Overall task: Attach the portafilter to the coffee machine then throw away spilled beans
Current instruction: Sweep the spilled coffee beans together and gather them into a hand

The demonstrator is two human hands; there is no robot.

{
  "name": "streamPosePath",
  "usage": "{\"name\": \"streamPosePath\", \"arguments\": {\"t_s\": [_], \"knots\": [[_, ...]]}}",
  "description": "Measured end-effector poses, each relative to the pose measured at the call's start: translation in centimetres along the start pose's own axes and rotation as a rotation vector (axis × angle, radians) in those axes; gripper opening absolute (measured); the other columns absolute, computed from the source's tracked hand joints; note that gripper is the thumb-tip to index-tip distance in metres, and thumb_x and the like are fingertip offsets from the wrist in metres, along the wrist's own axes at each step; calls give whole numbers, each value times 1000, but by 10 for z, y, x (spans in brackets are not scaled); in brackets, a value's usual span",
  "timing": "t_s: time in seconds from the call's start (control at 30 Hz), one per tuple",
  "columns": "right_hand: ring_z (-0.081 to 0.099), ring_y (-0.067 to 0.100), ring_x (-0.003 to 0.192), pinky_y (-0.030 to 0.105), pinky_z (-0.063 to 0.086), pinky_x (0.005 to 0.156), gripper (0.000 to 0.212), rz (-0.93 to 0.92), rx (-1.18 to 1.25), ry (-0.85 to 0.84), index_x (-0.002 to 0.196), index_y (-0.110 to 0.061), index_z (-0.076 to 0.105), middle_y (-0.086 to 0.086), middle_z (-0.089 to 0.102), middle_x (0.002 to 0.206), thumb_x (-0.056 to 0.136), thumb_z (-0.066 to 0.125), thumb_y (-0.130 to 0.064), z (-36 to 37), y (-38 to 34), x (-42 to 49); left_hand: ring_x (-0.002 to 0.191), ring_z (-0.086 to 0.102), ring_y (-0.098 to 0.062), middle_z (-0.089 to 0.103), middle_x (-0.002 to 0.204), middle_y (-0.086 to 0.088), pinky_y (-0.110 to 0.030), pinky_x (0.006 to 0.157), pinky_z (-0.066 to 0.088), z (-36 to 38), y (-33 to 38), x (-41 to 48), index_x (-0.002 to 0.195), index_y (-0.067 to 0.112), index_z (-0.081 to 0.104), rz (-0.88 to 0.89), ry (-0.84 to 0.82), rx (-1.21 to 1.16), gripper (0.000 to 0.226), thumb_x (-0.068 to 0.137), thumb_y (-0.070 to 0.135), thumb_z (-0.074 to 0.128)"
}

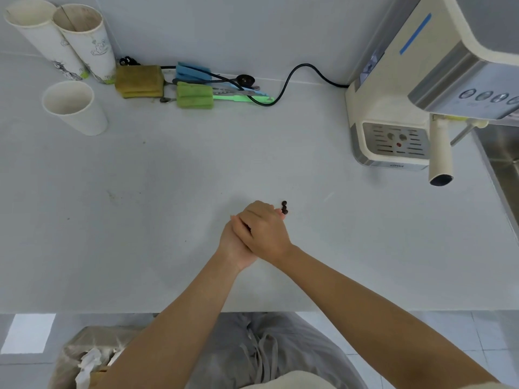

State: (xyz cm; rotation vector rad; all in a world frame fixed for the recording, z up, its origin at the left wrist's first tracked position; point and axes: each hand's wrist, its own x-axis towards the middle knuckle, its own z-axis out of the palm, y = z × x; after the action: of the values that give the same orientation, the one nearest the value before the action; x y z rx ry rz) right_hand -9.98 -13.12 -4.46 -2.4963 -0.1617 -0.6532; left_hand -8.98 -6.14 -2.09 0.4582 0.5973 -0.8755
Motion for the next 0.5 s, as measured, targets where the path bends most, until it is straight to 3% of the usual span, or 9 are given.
{"name": "streamPosePath", "arguments": {"t_s": [0.1,0.13,0.2,0.27,0.37,0.5], "knots": [[50,25,52,27,34,53,33,12,47,9,52,-1,57,11,57,50,81,48,-14,-12,6,8,71,69,-16,72,63,-7,-26,66,55,-1,3,1,85,4,59,31,59,36,37,96,17,26],[50,24,56,26,35,54,29,37,51,25,57,0,59,12,59,54,81,48,-14,-17,13,12,67,70,-17,72,63,-9,-28,68,56,-2,4,0,83,3,60,53,81,49,38,96,17,28],[55,27,64,24,38,57,28,126,16,41,70,2,62,16,62,63,81,45,-16,-26,30,18,82,68,-25,71,79,-17,-35,89,49,-7,8,0,88,-3,62,80,106,58,42,97,20,29],[60,32,78,30,44,61,35,255,-68,-58,88,4,63,20,65,81,83,41,-23,-31,49,16,94,61,-28,68,91,-19,-40,96,42,-12,14,-2,94,-5,61,76,137,91,43,98,23,28],[51,32,102,36,44,72,37,439,-197,-358,113,1,52,18,56,112,90,47,-27,-30,73,6,93,62,-25,75,80,-16,-40,90,46,-21,18,-3,93,-2,62,91,139,95,43,99,24,28],[47,33,100,39,41,77,49,401,-382,-511,112,1,47,17,50,113,88,48,-42,-15,78,-2,93,63,-23,76,78,-12,-33,78,56,-29,21,-3,93,0,63,91,140,98,46,99,28,27]]}}
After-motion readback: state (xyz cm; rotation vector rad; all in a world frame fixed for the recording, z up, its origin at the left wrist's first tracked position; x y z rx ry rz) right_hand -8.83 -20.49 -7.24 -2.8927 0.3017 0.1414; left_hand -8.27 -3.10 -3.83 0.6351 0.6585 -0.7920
